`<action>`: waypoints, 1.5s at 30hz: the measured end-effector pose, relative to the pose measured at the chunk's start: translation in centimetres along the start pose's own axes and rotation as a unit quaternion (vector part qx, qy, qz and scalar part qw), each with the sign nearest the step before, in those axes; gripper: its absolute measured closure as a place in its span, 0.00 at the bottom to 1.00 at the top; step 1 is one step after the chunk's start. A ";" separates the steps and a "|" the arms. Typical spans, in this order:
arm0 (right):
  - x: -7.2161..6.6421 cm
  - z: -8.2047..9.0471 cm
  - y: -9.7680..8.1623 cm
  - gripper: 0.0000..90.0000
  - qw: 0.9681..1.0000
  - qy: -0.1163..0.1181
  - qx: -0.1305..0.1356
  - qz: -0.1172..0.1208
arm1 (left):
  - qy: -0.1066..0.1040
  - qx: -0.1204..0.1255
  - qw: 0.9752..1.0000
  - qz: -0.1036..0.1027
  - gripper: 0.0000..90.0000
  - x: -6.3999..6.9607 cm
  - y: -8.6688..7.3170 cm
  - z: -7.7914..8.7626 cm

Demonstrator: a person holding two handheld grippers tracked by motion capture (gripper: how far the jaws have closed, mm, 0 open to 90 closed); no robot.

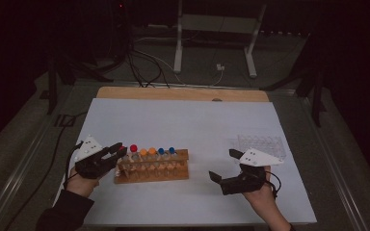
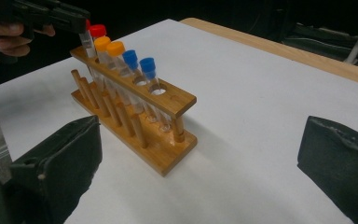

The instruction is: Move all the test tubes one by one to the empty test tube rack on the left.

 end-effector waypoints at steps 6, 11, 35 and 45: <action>0.0 0.1 0.0 0.00 1.000 0.001 0.000 0.000 | 0.001 0.001 1.000 0.002 0.79 0.0 -0.3 0.1; 0.0 0.1 0.0 0.00 1.000 0.001 0.000 -0.001 | -0.007 -0.002 1.000 0.003 0.76 0.1 -0.4 0.4; 2.4 1.8 -2.0 0.00 0.999 -0.048 0.016 0.011 | -0.094 0.015 0.995 -0.024 0.01 4.1 -1.6 3.1; 3.7 2.2 -3.4 0.00 0.998 -0.059 0.005 -0.002 | -0.110 0.014 0.993 -0.028 0.01 5.8 -3.9 3.2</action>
Point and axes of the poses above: each handheld gripper's, and its own axes: z roughly backward along the jaws, y roughly out of its top, x roughly to its right, the point moved 4 cm from there along -z, roughly forward along the jaws, and after that the axes turned 10 degrees about -z, right-handed, at the moved point
